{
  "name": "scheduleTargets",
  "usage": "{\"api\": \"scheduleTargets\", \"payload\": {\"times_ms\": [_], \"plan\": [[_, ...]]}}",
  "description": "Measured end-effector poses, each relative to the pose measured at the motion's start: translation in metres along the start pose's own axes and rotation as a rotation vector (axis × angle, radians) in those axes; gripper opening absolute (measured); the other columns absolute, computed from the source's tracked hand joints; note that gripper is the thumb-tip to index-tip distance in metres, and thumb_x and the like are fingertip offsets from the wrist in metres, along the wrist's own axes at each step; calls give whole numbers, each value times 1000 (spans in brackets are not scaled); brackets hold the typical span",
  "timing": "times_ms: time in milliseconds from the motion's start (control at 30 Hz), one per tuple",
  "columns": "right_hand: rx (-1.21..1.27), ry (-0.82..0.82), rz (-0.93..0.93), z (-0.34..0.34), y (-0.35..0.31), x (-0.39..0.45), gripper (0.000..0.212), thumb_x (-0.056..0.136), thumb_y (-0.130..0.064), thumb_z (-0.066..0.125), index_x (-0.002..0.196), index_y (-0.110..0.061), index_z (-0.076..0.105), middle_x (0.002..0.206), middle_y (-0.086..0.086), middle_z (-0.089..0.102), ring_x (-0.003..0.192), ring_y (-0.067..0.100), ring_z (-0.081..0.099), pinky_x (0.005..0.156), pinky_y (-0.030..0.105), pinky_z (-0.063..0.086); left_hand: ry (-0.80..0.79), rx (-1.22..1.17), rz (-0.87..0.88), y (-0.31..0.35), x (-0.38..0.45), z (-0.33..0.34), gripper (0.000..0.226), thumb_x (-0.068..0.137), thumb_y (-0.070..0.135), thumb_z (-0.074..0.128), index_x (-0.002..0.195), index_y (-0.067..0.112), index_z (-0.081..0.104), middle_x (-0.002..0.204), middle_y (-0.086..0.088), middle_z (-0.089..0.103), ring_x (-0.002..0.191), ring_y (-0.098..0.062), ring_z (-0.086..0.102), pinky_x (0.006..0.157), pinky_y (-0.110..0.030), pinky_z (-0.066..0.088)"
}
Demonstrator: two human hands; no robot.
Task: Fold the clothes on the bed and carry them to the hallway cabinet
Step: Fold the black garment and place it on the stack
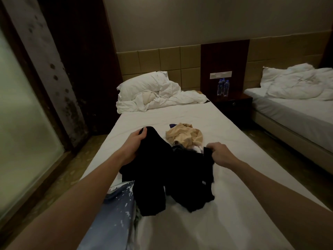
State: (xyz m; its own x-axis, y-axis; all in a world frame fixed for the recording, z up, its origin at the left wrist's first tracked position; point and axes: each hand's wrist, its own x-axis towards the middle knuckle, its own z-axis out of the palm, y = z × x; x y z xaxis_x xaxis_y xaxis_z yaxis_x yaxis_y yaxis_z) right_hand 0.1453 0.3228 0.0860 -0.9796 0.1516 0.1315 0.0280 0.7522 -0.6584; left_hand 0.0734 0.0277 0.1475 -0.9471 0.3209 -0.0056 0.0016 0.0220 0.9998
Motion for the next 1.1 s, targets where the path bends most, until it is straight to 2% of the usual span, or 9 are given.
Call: {"api": "scheduleTargets", "payload": {"times_ms": [100,233,333,433,533,700,867,1000,1100], "plan": [[90,-72,1,14,-7,-2,41,85,8,47,77,-24,71,95,1,69,98,19,63,82,23,45,16,4,30,5,3,9,24,104,34,45,108,19,64,110,-5,71,101,-18,69,85,-27,56],[374,-370,-75,34,-40,-9,20,93,-8,62,109,-20,67,103,-4,68,97,12,65,73,11,48,-2,104,99,1,6,24,29,101,34,54,115,12,65,109,-9,71,101,-24,67,91,-36,52],[430,-499,-123,49,-58,-9,34,90,-18,71,116,-32,54,103,-14,66,90,4,66,70,15,50,-45,161,142,0,5,29,25,91,25,70,111,9,65,105,-10,72,98,-26,69,85,-36,57],[296,-510,-154,58,-45,-3,62,89,-8,69,138,-32,39,111,-19,56,95,-2,59,84,18,48,-59,176,132,0,1,23,37,81,16,81,111,8,62,106,-12,70,95,-24,70,83,-36,59],[-43,-500,-81,71,-5,-2,87,86,-8,69,155,-17,16,138,4,46,124,21,49,99,27,42,-19,138,92,-5,-2,8,36,80,20,81,109,9,63,100,-10,69,89,-24,69,74,-33,57],[-404,-606,239,141,98,-27,88,74,-33,79,143,-12,28,137,15,46,119,32,52,97,39,48,4,196,-5,-33,-10,-28,32,83,25,78,107,7,65,96,-14,71,82,-26,72,64,-30,56],[-367,-511,211,164,134,-46,19,97,-23,52,114,-17,46,122,14,58,99,28,58,69,27,37,-145,579,-93,-81,-11,-59,42,82,48,74,108,16,69,102,-5,72,88,-16,71,77,-27,55],[-8,-299,165,128,87,-24,15,98,-21,56,106,-12,65,104,4,65,100,21,63,70,26,38,-367,883,-164,-106,-3,-54,89,51,92,62,108,24,71,106,6,70,98,-11,66,91,-29,52],[280,-219,82,93,26,-4,38,95,-38,61,89,-1,66,86,16,67,81,29,65,64,25,39,-524,960,-98,-109,3,-19,102,69,69,73,150,22,34,140,10,46,129,-13,49,107,-28,41]]}}
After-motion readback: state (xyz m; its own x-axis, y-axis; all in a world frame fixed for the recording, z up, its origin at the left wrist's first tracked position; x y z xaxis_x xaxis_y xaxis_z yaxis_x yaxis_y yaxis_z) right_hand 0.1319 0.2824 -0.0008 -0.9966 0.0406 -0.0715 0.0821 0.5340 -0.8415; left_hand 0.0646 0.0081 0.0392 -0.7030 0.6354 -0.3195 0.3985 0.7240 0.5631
